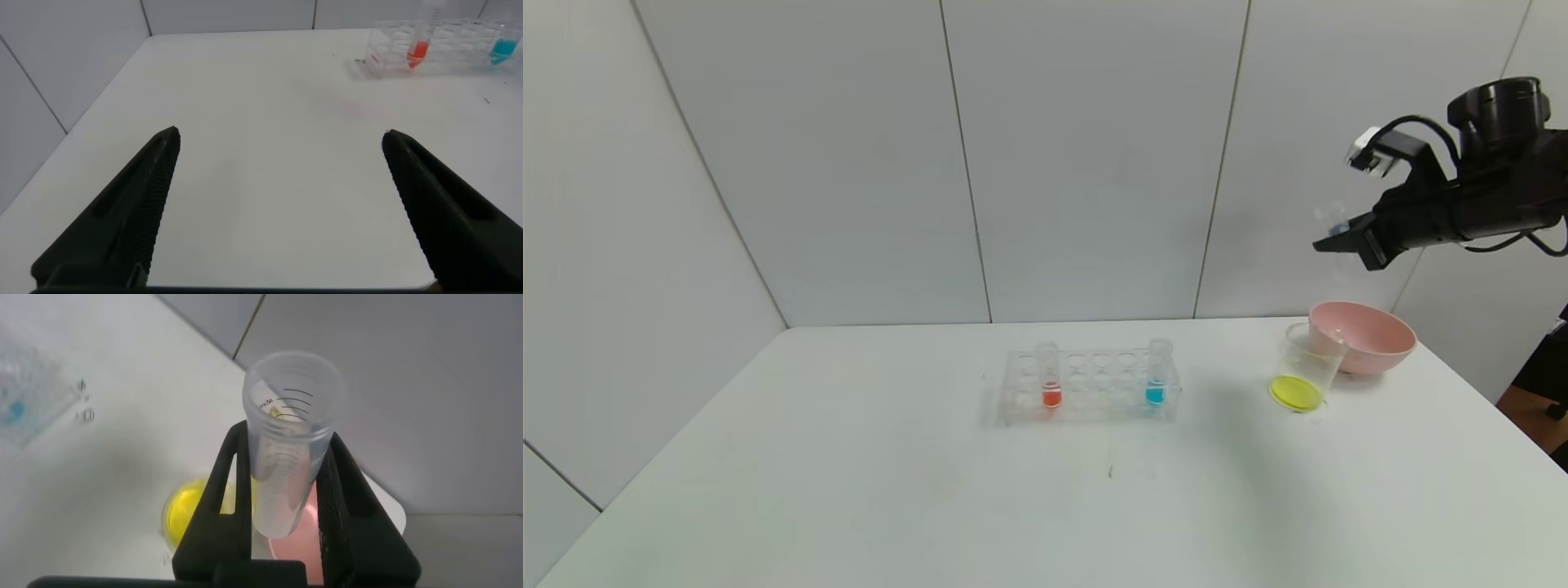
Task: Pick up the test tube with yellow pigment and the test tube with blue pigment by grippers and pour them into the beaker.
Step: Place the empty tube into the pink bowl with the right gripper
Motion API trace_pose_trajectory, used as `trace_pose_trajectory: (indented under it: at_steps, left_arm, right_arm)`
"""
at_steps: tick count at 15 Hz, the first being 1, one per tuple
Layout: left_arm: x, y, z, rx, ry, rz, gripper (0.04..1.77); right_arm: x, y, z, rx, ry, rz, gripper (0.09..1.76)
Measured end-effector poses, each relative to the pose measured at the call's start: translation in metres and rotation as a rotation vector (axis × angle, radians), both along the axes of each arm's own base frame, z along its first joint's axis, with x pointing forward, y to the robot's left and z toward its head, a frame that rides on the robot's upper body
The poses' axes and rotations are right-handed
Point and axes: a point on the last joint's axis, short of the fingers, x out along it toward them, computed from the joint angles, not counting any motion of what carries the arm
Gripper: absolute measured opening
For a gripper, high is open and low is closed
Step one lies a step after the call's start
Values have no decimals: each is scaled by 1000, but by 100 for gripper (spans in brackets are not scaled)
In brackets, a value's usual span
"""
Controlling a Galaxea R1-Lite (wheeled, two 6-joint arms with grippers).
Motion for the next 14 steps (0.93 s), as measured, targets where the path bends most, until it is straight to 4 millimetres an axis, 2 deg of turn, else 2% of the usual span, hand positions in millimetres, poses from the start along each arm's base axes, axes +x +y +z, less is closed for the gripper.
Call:
trace_pose_trajectory:
  at_steps: [3, 6, 11, 14]
  left_arm:
    - [0, 0, 0, 0, 0, 0, 176]
    - [0, 0, 0, 0, 0, 0, 176]
    - [0, 0, 0, 0, 0, 0, 176]
    - [0, 0, 0, 0, 0, 0, 176]
  right_arm:
    - [3, -19, 10, 209, -72, -100, 52]
    - [-6, -34, 5, 323, -63, -188, 52]
    - [-29, -58, -20, 356, -254, -236, 52]
    - [-49, -74, -42, 355, -283, -283, 52]
